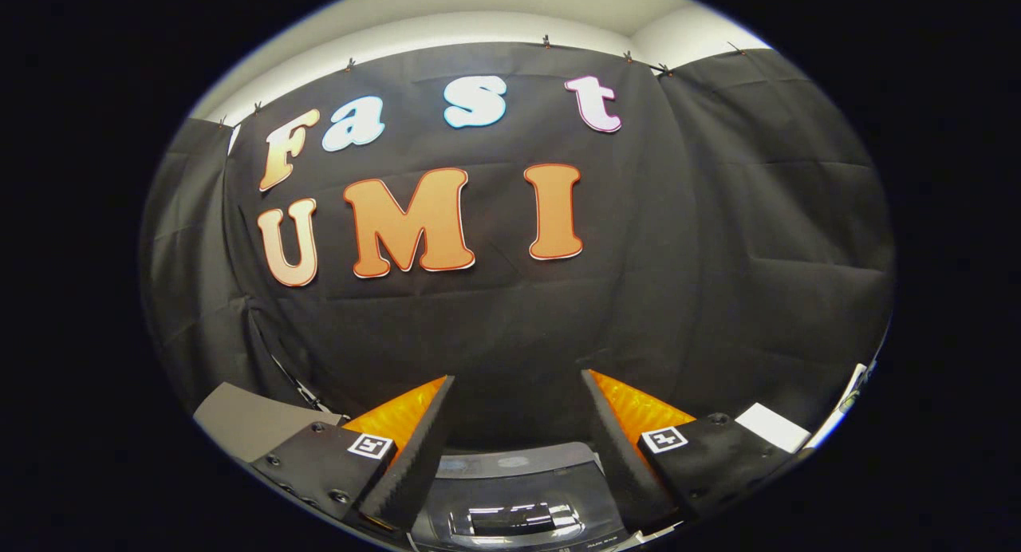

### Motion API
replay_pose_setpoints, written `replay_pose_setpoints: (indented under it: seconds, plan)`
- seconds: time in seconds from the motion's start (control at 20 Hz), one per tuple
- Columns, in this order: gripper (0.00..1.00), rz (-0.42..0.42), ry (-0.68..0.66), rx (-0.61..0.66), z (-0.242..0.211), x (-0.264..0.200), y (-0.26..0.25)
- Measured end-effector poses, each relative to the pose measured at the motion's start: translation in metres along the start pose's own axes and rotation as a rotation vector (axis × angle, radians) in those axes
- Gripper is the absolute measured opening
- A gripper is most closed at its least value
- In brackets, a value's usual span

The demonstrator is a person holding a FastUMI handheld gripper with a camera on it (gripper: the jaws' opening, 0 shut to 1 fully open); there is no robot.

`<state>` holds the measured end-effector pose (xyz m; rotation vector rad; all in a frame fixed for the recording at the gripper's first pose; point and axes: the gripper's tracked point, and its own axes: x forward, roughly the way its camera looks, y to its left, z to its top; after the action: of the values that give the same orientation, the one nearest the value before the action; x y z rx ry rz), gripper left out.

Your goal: Put the clothes into the washing machine and then close the washing machine lid.

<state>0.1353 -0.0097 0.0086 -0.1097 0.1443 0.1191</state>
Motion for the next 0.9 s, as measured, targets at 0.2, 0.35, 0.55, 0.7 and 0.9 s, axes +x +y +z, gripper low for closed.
replay_pose_setpoints:
  seconds: [0.2, 0.35, 0.55, 0.7, 0.9]
  plan:
    - [0.98, 0.012, -0.014, 0.003, 0.006, -0.008, 0.003]
    - [0.98, 0.010, -0.034, 0.009, 0.014, -0.020, -0.002]
    - [0.98, -0.014, -0.063, 0.018, 0.025, -0.023, -0.016]
    - [0.98, -0.031, -0.082, 0.024, 0.037, -0.019, -0.023]
    - [0.98, -0.029, -0.099, 0.015, 0.051, -0.010, -0.025]
